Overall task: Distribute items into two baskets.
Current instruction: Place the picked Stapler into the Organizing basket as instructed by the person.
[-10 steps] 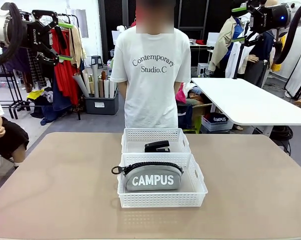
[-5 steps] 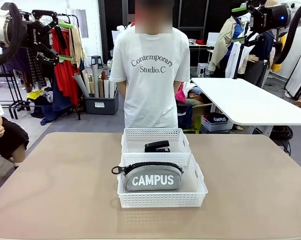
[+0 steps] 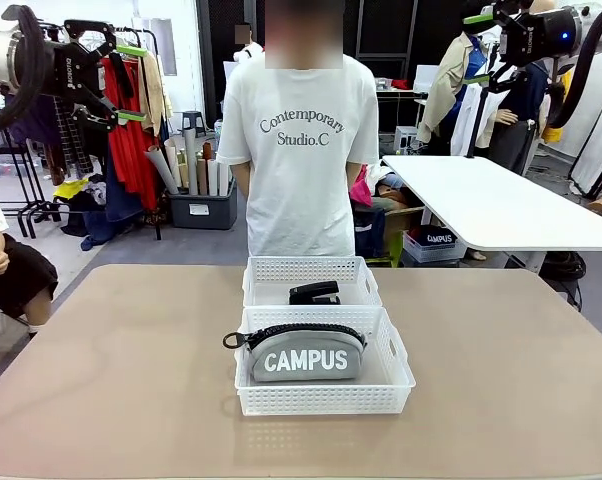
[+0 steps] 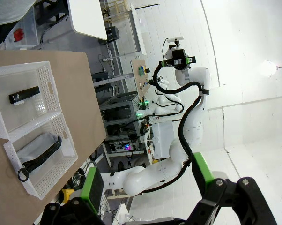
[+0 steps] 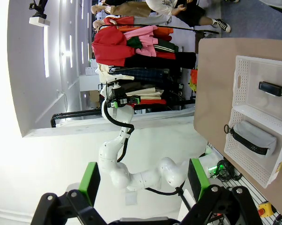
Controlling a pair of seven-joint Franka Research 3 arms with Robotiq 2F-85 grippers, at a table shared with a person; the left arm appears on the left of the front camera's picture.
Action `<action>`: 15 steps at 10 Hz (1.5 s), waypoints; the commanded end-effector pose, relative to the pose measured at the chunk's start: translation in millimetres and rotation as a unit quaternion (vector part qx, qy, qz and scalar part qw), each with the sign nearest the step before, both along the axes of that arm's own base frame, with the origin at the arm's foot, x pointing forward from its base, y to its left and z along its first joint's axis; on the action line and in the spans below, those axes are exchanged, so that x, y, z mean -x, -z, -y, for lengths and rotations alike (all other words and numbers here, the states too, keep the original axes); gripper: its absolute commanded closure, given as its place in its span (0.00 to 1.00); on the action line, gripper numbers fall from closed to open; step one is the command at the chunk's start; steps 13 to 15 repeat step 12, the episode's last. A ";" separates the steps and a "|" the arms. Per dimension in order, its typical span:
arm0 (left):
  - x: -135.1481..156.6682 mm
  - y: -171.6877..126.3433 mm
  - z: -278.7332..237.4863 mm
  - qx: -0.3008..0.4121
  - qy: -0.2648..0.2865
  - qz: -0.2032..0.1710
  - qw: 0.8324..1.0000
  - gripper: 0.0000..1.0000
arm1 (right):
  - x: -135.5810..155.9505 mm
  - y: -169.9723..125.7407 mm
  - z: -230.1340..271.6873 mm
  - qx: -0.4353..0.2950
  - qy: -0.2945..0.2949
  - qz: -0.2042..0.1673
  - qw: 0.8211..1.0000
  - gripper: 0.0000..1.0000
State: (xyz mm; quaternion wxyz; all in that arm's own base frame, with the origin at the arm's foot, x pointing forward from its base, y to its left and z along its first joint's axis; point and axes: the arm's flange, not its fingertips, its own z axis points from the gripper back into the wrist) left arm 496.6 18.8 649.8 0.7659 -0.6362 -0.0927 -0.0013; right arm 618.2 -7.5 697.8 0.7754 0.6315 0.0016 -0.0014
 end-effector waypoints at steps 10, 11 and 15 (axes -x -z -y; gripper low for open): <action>2.1 -0.8 0.7 0.000 0.001 0.000 1.000 0.00 | 4.4 -2.5 -0.1 -0.001 0.002 0.000 1.000 0.00; 2.1 -0.8 0.7 0.000 0.001 0.000 1.000 0.00 | 4.4 -2.5 -0.1 -0.001 0.002 0.000 1.000 0.00; 2.1 -0.8 0.7 0.000 0.001 0.000 1.000 0.00 | 4.4 -2.5 -0.1 -0.001 0.002 0.000 1.000 0.00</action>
